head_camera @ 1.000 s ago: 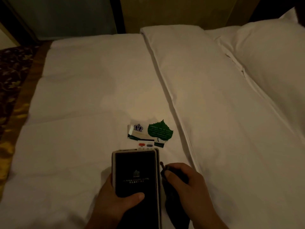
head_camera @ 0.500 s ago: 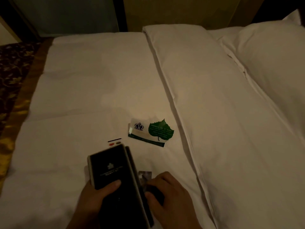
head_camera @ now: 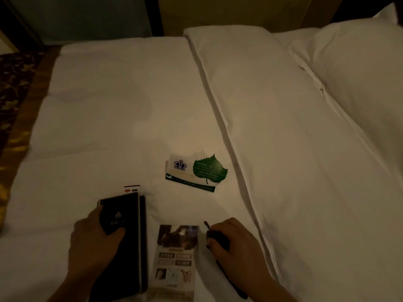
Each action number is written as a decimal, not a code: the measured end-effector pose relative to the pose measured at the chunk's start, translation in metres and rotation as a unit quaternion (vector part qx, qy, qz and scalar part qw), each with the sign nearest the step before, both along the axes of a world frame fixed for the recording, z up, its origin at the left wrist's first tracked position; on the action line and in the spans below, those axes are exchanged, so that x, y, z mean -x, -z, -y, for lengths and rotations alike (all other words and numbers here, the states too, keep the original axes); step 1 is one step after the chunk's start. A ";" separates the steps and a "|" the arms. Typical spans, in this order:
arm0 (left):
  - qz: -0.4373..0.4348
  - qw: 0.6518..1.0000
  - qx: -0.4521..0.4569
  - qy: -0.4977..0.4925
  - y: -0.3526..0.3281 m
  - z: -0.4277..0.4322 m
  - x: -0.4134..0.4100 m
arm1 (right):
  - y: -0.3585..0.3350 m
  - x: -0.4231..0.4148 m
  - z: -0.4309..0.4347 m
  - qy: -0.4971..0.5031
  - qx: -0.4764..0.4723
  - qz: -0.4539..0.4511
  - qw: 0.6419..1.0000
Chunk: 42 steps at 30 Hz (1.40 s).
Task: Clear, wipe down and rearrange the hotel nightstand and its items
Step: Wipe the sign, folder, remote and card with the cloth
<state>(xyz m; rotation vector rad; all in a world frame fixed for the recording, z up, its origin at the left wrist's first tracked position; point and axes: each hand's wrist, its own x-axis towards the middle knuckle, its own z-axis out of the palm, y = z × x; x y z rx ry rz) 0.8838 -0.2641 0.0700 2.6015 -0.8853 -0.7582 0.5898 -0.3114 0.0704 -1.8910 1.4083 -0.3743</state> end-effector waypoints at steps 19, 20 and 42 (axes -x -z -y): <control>-0.245 0.946 0.212 0.007 0.016 0.159 0.071 | 0.000 0.010 0.041 0.046 0.010 0.040 0.998; -0.279 0.935 0.220 -0.020 0.011 0.152 0.077 | -0.003 0.010 0.042 0.059 0.001 0.055 0.997; -0.626 0.727 0.195 -0.205 -0.034 0.069 0.174 | -0.038 -0.014 0.048 0.075 0.116 0.065 0.988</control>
